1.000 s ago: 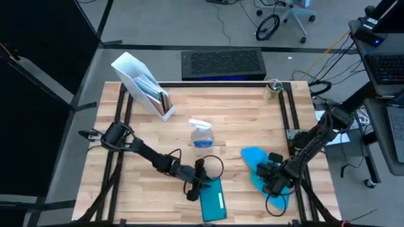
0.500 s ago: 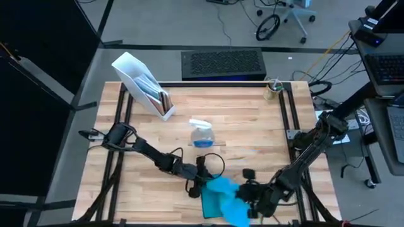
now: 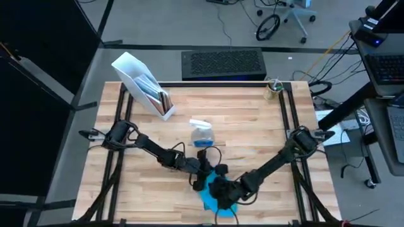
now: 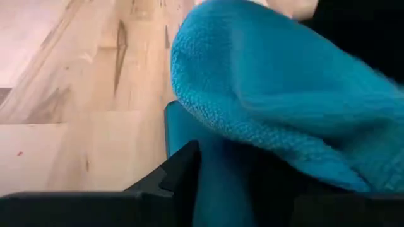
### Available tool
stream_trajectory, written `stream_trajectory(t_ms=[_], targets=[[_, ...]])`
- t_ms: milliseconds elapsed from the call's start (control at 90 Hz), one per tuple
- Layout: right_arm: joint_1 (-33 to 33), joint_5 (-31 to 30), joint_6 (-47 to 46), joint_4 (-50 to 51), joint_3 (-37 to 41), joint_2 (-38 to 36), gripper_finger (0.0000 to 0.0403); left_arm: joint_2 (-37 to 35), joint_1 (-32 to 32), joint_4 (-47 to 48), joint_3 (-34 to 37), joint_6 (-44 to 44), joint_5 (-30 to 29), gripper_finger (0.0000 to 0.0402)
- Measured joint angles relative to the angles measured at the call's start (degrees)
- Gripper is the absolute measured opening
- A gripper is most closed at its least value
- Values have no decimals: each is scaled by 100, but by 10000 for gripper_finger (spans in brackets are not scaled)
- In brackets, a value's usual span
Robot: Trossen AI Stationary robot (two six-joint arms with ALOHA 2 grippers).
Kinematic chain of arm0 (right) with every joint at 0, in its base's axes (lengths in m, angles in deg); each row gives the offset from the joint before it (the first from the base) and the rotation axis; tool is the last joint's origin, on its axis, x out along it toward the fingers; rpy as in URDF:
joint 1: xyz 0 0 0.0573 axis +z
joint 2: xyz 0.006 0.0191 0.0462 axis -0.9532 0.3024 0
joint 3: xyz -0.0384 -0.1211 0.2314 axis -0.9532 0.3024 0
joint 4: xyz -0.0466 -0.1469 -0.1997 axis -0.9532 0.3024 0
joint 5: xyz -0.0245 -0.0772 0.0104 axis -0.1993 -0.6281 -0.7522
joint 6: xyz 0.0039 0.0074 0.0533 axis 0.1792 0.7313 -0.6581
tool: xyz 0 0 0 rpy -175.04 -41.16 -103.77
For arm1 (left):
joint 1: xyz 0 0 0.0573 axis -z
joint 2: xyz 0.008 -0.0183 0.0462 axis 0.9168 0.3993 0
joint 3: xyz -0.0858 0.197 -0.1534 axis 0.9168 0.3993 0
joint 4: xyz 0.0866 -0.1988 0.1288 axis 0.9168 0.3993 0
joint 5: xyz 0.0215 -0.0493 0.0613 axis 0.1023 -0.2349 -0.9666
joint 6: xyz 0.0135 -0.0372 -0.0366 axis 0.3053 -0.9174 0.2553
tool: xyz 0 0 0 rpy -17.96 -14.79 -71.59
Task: Apply microfiber cloth
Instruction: Wipe the back of the blue tablet with the blue microfiber cloth
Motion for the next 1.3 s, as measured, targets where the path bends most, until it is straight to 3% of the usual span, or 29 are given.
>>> stream_trajectory(t_ms=[322, 511, 622, 822, 1056, 1300], targets=[[335, 308, -542, -635, -10, 254, 0, 0, -11, 70, -4, 2, -102, 114], [649, 1057, -621, -755, -10, 216, 0, 0, -11, 133, -4, 28, -129, 114], [715, 774, -551, -518, 26, -28, 0, 2, -15, 125, -1, 31, -167, 114], [452, -301, 143, -606, 4, -629, 0, 4, -22, 48, 4, 26, -181, 114], [-180, -224, 175, -589, 26, -78, 0, 9, -11, 12, 13, -9, -151, 114], [-264, -373, -529, -633, -6, 443, 0, 9, -13, 24, 15, -5, -149, 114]])
